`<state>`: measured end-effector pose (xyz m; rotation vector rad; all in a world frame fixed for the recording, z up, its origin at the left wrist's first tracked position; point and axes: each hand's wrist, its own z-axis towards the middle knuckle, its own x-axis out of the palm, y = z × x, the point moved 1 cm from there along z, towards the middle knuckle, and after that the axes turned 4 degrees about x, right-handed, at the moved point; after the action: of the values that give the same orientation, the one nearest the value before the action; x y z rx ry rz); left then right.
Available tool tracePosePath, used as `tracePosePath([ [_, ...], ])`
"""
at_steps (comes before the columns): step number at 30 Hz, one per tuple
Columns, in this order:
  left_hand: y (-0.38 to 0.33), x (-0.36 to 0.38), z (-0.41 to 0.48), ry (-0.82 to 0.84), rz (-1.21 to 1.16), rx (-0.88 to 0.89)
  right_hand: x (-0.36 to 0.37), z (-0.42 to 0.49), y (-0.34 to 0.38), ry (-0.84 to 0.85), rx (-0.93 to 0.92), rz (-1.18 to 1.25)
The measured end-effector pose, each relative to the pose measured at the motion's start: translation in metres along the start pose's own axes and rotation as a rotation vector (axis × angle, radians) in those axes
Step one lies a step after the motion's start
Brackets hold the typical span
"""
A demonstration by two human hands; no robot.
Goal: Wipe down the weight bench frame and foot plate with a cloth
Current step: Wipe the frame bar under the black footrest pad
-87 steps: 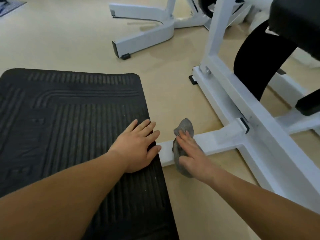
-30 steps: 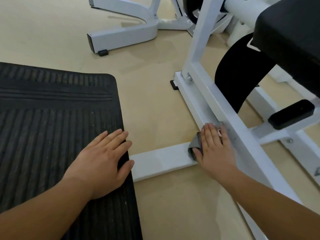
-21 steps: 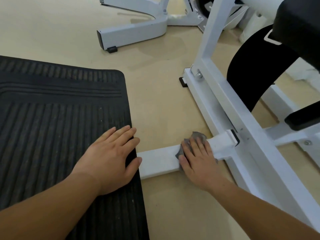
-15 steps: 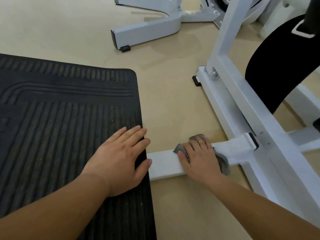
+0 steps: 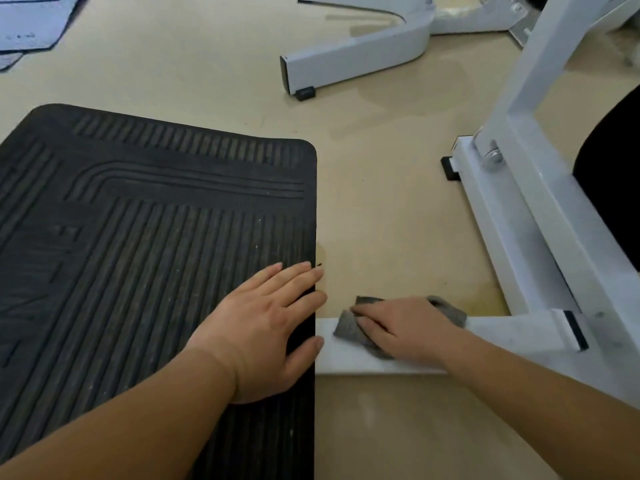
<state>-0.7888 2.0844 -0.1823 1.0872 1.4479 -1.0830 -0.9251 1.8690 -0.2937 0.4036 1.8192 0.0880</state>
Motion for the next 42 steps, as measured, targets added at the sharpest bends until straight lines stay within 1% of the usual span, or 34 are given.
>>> tracePosePath([
  [3,0.000,0.001,0.001,0.024,0.033,-0.009,0.005,-0.023,-0.023,-0.119,0.050,-0.102],
  [5,0.001,0.001,0.002,0.041,0.053,-0.015,0.016,-0.027,-0.016,-0.152,0.049,-0.170],
  [8,-0.001,-0.001,0.003,0.042,0.089,-0.020,0.023,-0.020,0.017,-0.179,0.052,-0.123],
  [11,-0.001,-0.001,0.002,0.045,0.102,-0.014,0.026,-0.006,0.052,-0.134,0.005,-0.084],
  [12,-0.001,-0.001,0.002,0.043,0.104,-0.010,0.024,-0.005,0.052,-0.114,-0.015,-0.065],
  [14,-0.001,-0.001,0.002,0.038,0.111,-0.009,0.018,-0.015,0.024,-0.108,-0.018,-0.045],
  [16,0.000,-0.001,0.002,0.043,0.121,-0.019,0.011,-0.037,-0.019,-0.109,0.117,-0.066],
  [18,0.000,-0.001,0.003,0.055,0.126,-0.020,0.011,-0.059,-0.042,-0.156,0.254,-0.141],
  [20,0.000,-0.001,0.003,0.065,0.131,-0.024,0.018,-0.063,-0.034,-0.214,0.357,-0.183],
  [22,-0.001,-0.002,0.003,0.078,0.134,-0.025,0.026,-0.056,-0.013,-0.267,0.452,-0.127],
  [23,-0.001,-0.002,0.003,0.080,0.127,-0.026,0.030,-0.052,-0.003,-0.298,0.466,-0.086],
  [25,-0.002,-0.004,0.002,0.077,0.078,-0.022,0.035,-0.043,0.023,-0.305,0.410,-0.023],
  [29,-0.001,-0.004,0.002,0.057,0.046,-0.003,0.052,-0.036,0.065,-0.260,0.172,-0.036],
  [32,-0.002,-0.005,0.002,0.063,0.042,-0.011,0.057,-0.043,0.058,-0.225,-0.012,-0.084],
  [34,-0.002,-0.005,0.002,0.079,0.049,-0.020,0.054,-0.054,0.042,-0.193,-0.093,-0.095],
  [36,-0.001,-0.005,0.003,0.083,0.070,-0.026,0.052,-0.068,0.022,-0.171,-0.093,-0.081],
  [38,-0.003,-0.004,0.003,0.084,0.082,-0.022,0.055,-0.084,0.007,-0.199,-0.055,-0.119],
  [42,-0.006,-0.001,0.000,0.080,0.099,-0.034,0.071,-0.082,0.019,-0.274,-0.003,-0.156],
])
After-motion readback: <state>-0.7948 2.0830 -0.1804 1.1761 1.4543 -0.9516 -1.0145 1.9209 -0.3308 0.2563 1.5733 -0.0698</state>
